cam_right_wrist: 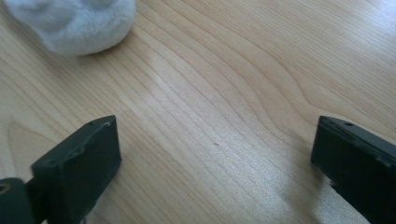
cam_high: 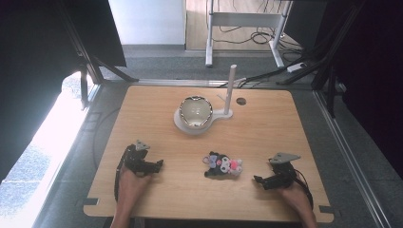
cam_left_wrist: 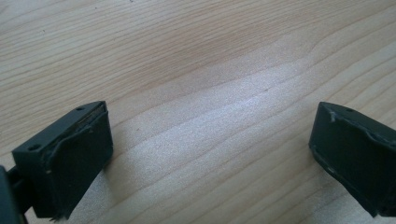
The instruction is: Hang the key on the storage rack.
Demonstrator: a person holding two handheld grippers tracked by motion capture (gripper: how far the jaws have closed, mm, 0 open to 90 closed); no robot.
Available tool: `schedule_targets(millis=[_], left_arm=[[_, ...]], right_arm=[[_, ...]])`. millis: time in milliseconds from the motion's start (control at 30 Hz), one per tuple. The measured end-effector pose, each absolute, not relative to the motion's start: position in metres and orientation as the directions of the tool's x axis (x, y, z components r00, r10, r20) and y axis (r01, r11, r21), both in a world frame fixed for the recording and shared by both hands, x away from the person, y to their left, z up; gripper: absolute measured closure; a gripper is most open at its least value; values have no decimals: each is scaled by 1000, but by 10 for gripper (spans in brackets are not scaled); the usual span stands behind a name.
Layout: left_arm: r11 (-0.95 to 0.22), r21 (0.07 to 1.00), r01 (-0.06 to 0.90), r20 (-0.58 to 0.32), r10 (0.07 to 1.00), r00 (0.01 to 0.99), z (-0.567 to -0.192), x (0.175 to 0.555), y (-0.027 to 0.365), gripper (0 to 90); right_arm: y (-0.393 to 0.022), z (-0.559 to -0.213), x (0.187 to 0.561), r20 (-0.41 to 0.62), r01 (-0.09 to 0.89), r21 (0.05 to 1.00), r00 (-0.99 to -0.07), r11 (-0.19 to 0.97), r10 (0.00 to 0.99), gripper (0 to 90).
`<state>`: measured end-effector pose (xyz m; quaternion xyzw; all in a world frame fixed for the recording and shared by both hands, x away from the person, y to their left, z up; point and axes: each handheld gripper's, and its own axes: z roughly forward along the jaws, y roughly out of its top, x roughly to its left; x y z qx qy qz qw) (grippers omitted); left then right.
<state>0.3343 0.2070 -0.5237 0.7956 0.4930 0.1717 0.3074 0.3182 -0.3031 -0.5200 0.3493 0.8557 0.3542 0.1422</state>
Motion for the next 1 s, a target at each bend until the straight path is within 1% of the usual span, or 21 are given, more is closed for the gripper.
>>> schedule_targets(millis=[133, 433, 533, 667, 867, 967, 1000], left_arm=[[-325, 659, 679, -29, 890, 454, -524, 334, 207, 0], [-318, 662, 679, -34, 892, 451, -524, 335, 207, 0], [-327, 669, 667, -31, 885, 465, -523, 334, 207, 30], [-315, 676, 667, -37, 889, 457, -523, 333, 208, 69], [-292, 684, 669, -68, 887, 458, -522, 334, 212, 70], [-290, 683, 671, -64, 891, 450, -523, 334, 211, 71], [-306, 677, 670, -42, 892, 450, -523, 333, 209, 70]], right_arm=[[-303, -520, 318, 6, 490, 713, -720, 502, 694, 60], [-303, -520, 318, 8, 491, 709, -724, 507, 690, 45], [-303, -520, 318, 8, 495, 707, -720, 505, 694, 37], [-303, -520, 318, 7, 494, 707, -721, 506, 693, 39], [-304, -519, 318, 2, 494, 701, -722, 513, 692, 39], [-303, -517, 318, -4, 499, 690, -722, 524, 692, 39], [-303, -516, 318, -3, 498, 690, -723, 525, 690, 40]])
